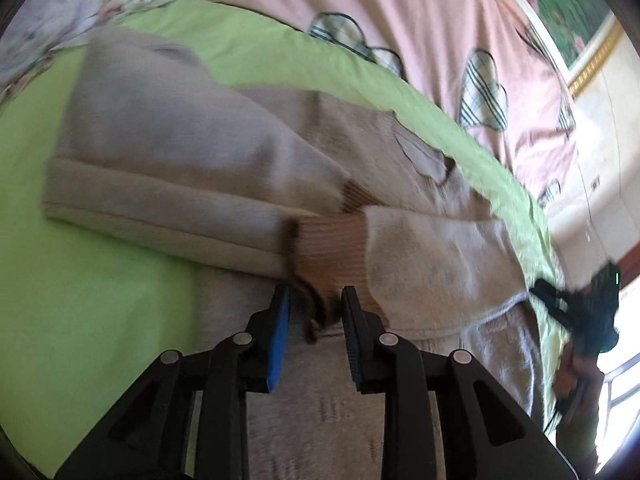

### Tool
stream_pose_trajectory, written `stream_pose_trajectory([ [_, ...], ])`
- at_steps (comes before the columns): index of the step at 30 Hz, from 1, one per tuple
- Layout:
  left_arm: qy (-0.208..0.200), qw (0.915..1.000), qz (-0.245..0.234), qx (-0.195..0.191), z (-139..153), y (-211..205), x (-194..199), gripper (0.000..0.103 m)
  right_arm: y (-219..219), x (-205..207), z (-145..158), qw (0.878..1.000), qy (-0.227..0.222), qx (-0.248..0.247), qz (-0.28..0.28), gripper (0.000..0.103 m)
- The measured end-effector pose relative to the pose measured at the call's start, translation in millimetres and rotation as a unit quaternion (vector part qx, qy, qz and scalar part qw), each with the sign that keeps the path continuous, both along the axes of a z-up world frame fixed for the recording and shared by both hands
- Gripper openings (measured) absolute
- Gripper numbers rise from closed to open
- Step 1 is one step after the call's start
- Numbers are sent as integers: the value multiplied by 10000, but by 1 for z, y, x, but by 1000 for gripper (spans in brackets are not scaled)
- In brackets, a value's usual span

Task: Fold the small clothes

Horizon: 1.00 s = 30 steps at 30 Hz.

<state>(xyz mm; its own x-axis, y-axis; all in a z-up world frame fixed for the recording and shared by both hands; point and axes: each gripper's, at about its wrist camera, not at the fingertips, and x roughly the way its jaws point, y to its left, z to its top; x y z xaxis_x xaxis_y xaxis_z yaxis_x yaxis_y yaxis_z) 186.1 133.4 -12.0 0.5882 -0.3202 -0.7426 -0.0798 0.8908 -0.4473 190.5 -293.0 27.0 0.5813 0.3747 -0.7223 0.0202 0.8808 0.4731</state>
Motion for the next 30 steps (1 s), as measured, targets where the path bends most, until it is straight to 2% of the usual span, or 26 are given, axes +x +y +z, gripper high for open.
stream_pose_trajectory([
  [3,136,9994,269,-173,-2,18,6,35,25,-27,-2,9994,72,122,318,43],
  [6,309,9971,565,-401,-10,37,13,35,44,-44,-6,9982,116,275,515,43],
  [9,304,9945,716,-696,-13,48,19,35,56,-51,-8,9975,148,339,599,43],
  [12,242,9944,741,-720,-9,50,33,35,65,-52,-12,9972,205,327,648,43],
  [13,246,9946,742,-687,-8,48,38,32,67,-52,-14,9970,243,311,670,43],
  [16,138,9960,714,-525,-4,45,54,10,70,-52,-17,9965,315,330,696,43],
  [17,92,9962,717,-493,-1,45,57,8,71,-53,-18,9964,318,343,711,43],
  [23,-583,9941,753,-517,37,47,63,6,74,-54,-17,9962,277,310,771,43],
  [26,-946,9903,626,-804,62,37,62,5,78,-51,-18,9950,274,492,826,43],
  [30,-1496,9800,248,-1291,96,4,60,5,87,-48,-17,9927,216,747,924,43],
])
